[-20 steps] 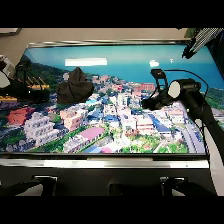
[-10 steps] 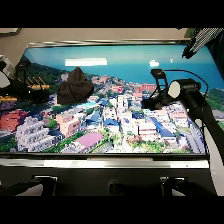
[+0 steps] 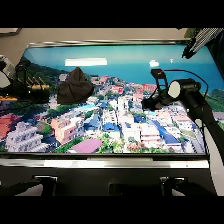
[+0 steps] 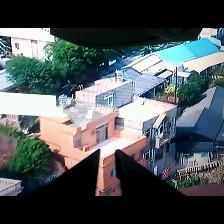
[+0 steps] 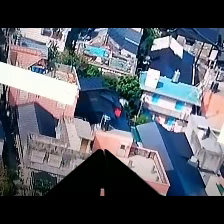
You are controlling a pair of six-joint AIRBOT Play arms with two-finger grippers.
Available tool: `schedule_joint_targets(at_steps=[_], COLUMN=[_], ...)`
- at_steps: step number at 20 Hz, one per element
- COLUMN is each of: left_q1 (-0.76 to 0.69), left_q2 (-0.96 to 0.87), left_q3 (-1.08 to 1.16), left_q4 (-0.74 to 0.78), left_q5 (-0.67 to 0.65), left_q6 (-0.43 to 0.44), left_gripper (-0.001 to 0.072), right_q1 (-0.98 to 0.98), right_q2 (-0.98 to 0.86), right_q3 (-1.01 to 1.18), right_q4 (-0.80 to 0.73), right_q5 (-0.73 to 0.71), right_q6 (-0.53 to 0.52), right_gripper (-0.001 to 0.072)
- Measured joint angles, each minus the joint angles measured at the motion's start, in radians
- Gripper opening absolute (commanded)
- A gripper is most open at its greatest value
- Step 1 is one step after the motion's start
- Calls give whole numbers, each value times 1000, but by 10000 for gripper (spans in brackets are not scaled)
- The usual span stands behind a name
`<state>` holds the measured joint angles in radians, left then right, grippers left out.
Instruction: Fold the clothes and pants, and hang the long-sleeved shirts on hangers.
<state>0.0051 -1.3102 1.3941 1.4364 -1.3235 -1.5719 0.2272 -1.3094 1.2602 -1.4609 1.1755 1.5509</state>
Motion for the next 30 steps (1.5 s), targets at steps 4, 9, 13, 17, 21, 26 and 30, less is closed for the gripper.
schedule_joint_targets(at_steps=[4, 9, 13, 17, 21, 26, 30], left_q1=[0, -16, -45, -74, -81, -119, -246], left_q2=[-28, -184, -358, -517, -583, -486, -356], left_q3=[0, 21, 81, 177, 250, 311, 323], left_q4=[-13, -64, -79, -93, -101, -179, -301], left_q5=[65, 248, 393, 463, 395, 190, 66], left_q6=[-55, -82, -88, -96, -105, -68, -79], left_gripper=[720, 720, 720, 434, 13, 12, 12], right_q1=[0, 0, 0, 0, 0, 0, 0], right_q2=[0, 0, 0, 0, 0, 14, 87], right_q3=[0, 0, 0, 0, 0, 1, 1], right_q4=[0, 0, 2, 2, 3, 10, -9], right_q5=[0, 0, 0, -5, 14, 150, 268], right_q6=[0, 0, 0, 0, 6, 31, 27], right_gripper=[33, 33, 34, 39, 37, 35, 35])
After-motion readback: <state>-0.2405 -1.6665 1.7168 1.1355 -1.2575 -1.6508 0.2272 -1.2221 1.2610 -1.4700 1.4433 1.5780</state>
